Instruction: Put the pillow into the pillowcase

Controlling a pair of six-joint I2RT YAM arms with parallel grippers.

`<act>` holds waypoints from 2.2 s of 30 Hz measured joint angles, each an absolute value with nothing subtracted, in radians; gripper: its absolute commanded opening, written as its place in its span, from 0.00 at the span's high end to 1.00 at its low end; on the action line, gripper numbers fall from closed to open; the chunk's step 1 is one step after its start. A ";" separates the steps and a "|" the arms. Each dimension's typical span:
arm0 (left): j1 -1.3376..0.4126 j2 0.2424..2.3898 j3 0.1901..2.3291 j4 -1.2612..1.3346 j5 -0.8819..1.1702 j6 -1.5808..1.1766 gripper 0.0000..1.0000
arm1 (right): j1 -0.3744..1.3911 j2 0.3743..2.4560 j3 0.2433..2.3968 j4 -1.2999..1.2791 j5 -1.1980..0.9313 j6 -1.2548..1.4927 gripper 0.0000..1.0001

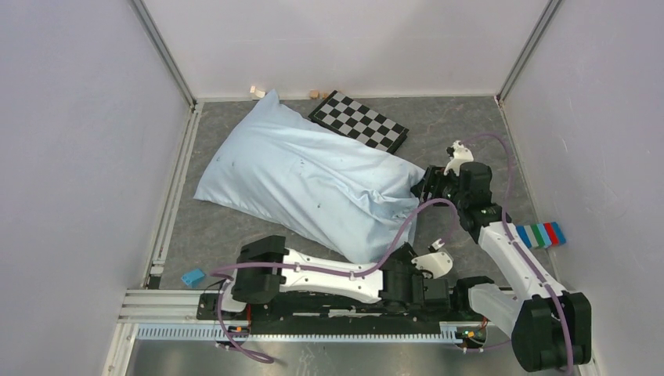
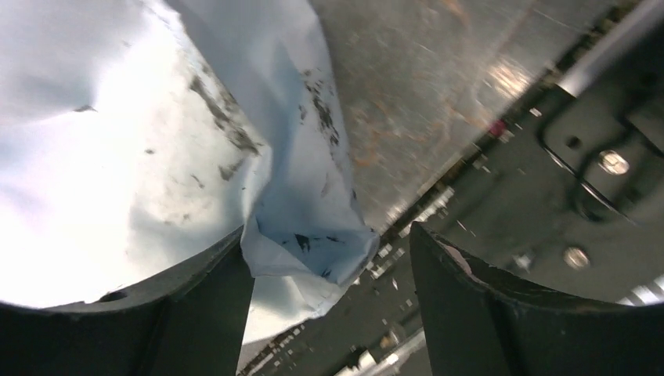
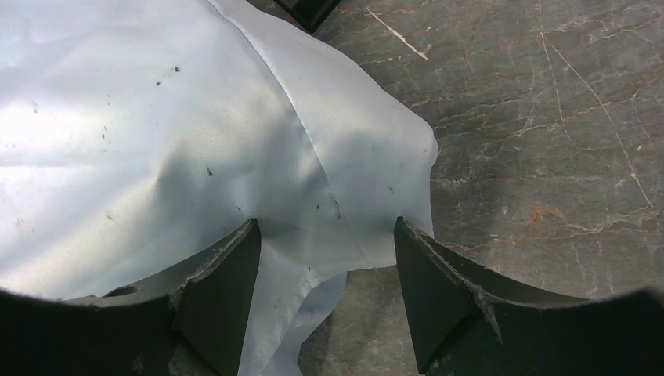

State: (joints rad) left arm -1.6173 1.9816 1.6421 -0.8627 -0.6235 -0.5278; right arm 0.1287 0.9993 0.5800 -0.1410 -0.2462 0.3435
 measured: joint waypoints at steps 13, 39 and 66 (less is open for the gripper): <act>-1.605 1.975 1.525 -0.884 -0.773 -0.544 0.97 | 0.129 1.142 0.663 -0.155 -0.196 0.311 1.00; -1.508 1.724 1.370 -0.597 -0.276 -0.492 0.98 | 0.058 1.681 1.317 -0.398 0.025 0.234 1.00; -0.529 1.406 1.599 -0.717 -0.325 -0.602 0.36 | 0.478 1.294 1.267 -0.363 0.073 0.235 0.02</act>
State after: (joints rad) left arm -0.5293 1.4059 1.5986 -0.7166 -0.3248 -0.6022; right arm 0.4782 1.2938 1.2667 -0.3626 0.0727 0.2348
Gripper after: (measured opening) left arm 0.674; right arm 0.979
